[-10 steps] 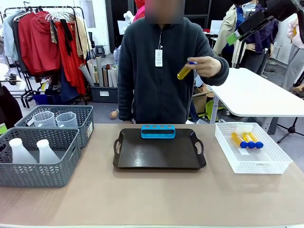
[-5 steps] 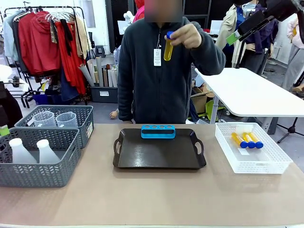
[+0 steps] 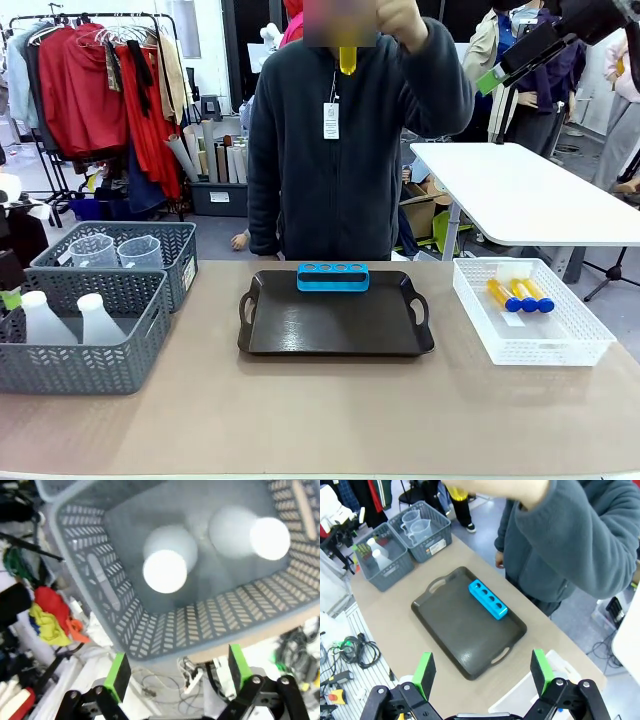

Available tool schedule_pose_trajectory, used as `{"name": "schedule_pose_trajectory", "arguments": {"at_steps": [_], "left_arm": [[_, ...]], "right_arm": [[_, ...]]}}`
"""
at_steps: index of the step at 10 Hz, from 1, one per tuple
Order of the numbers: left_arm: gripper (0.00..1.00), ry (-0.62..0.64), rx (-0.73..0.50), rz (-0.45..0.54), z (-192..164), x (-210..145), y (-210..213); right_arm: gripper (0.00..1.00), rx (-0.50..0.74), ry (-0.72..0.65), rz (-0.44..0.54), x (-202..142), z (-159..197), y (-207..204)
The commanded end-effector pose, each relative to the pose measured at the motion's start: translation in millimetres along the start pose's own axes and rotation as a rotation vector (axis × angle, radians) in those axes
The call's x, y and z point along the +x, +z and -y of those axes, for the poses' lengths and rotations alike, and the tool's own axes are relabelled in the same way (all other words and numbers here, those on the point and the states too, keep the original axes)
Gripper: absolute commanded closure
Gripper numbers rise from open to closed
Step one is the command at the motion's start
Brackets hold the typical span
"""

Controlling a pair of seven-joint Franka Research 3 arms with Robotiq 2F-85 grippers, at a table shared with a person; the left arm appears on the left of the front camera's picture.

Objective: Prepare the laboratory tools.
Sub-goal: Pick up one Small flask and place it on the Handle tray.

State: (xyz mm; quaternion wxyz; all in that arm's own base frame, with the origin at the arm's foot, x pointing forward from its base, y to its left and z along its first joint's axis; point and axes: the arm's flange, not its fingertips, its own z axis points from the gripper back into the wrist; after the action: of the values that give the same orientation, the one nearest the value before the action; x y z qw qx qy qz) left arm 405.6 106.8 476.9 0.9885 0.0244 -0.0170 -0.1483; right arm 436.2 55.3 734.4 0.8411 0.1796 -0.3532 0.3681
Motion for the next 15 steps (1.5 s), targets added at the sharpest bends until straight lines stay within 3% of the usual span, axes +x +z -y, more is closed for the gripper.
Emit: {"name": "schedule_pose_trajectory", "arguments": {"at_steps": [1,4,15], "left_arm": [[0.00,0.045,0.022,0.061,-3,-1,-17],[0.00,0.081,0.010,0.066,2,9,-39],[0.00,0.178,0.073,0.064,3,54,-48]], "right_arm": [[0.00,-0.001,0.004,0.000,0,-1,1],[0.00,-0.001,0.004,0.000,0,-1,1],[0.00,-0.001,0.004,0.000,0,-1,1]]}}
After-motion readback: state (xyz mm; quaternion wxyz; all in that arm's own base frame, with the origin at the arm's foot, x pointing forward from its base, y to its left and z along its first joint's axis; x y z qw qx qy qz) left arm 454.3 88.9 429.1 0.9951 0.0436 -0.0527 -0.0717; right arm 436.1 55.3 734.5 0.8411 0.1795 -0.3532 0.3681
